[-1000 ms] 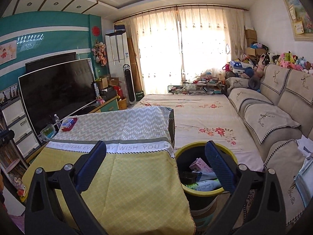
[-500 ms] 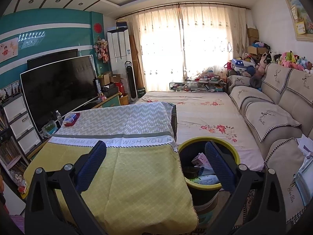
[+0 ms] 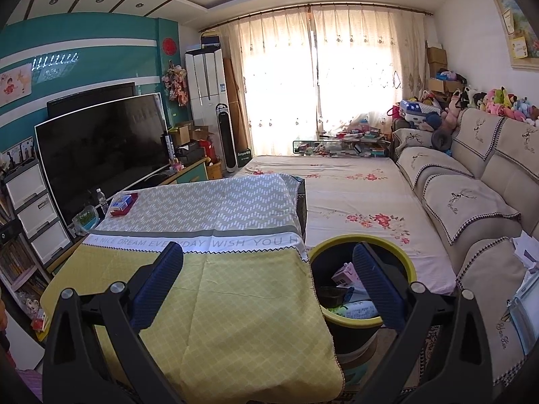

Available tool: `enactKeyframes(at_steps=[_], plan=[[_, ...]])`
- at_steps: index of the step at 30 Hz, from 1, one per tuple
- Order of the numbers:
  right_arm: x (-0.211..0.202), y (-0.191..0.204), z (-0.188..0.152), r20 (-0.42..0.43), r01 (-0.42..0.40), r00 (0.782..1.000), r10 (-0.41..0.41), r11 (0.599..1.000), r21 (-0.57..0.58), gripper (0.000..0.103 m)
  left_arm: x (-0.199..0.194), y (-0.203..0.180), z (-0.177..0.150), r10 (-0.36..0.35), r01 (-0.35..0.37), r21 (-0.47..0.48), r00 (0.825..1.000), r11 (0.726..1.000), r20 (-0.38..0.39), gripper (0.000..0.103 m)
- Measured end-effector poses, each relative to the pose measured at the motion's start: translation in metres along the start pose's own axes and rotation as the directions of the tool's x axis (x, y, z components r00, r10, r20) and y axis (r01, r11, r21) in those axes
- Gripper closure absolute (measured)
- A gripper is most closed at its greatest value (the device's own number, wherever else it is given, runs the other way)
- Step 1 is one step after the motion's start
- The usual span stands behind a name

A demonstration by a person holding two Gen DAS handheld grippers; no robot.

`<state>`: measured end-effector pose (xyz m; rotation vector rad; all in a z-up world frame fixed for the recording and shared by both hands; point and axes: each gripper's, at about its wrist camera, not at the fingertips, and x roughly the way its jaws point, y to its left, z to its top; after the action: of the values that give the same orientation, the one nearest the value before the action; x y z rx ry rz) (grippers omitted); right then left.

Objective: Collect trash

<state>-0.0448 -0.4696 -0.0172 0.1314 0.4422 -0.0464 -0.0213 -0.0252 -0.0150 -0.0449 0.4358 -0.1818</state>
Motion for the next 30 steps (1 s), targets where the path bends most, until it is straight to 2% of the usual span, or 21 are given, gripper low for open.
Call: enactKeyframes(at_steps=[30], plan=[[0.004,-0.006,-0.003,-0.011,0.001,1.0,-0.001,1.0,0.015,0.007,0.013,0.006,-0.004,-0.002,0.002,0.005,1.0,1.0,-0.014,0.005]])
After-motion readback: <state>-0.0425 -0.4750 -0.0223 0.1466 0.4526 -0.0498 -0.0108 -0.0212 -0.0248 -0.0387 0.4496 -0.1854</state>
